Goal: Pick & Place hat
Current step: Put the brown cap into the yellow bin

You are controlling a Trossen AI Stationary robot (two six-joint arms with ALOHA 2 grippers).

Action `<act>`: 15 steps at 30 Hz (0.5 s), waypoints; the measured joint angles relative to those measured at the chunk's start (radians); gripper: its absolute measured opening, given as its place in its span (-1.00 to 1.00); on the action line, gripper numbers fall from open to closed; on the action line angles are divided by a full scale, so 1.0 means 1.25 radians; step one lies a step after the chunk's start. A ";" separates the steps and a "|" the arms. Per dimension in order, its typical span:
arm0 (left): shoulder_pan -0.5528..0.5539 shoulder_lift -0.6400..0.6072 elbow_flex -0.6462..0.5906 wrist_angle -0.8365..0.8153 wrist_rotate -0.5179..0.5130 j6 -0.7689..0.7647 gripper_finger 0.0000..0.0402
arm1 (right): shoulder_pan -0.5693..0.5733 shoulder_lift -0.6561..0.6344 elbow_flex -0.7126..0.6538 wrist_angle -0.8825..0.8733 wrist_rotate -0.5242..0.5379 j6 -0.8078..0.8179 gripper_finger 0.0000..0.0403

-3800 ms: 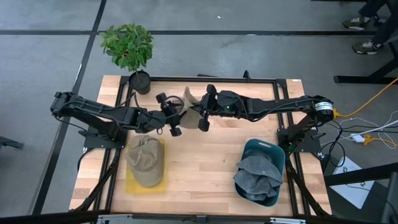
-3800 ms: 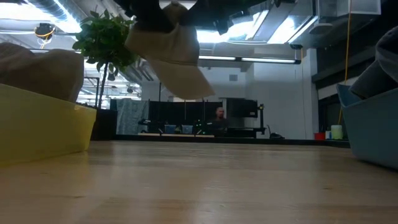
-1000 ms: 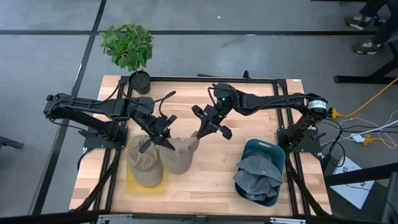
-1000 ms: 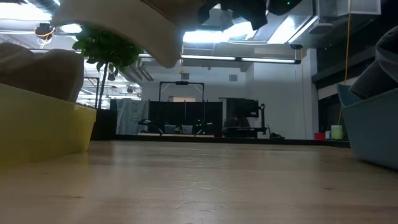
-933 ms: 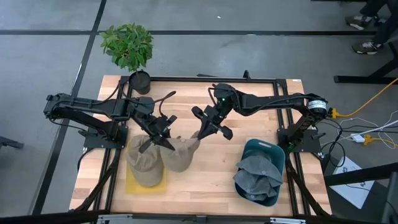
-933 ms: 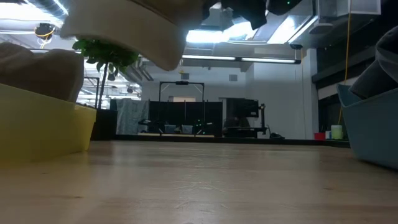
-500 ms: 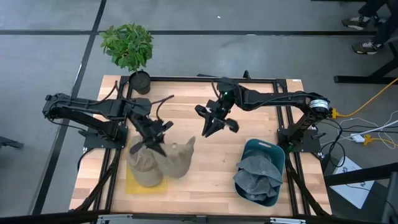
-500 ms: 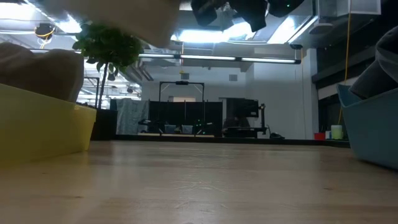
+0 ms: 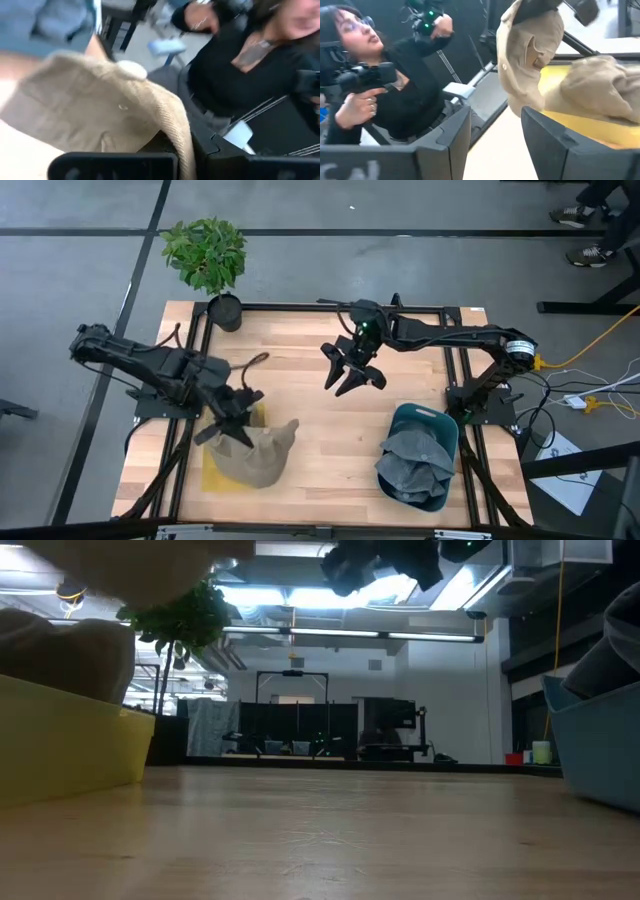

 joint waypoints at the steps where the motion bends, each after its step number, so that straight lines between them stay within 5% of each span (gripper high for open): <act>1: -0.016 -0.003 0.000 -0.026 -0.026 -0.013 -0.98 | 0.000 0.000 0.000 -0.012 0.006 -0.008 -0.13; 15: -0.204 -0.133 -0.045 -0.054 -0.338 -0.040 -0.98 | 0.019 0.000 0.000 -0.045 0.047 -0.087 -0.13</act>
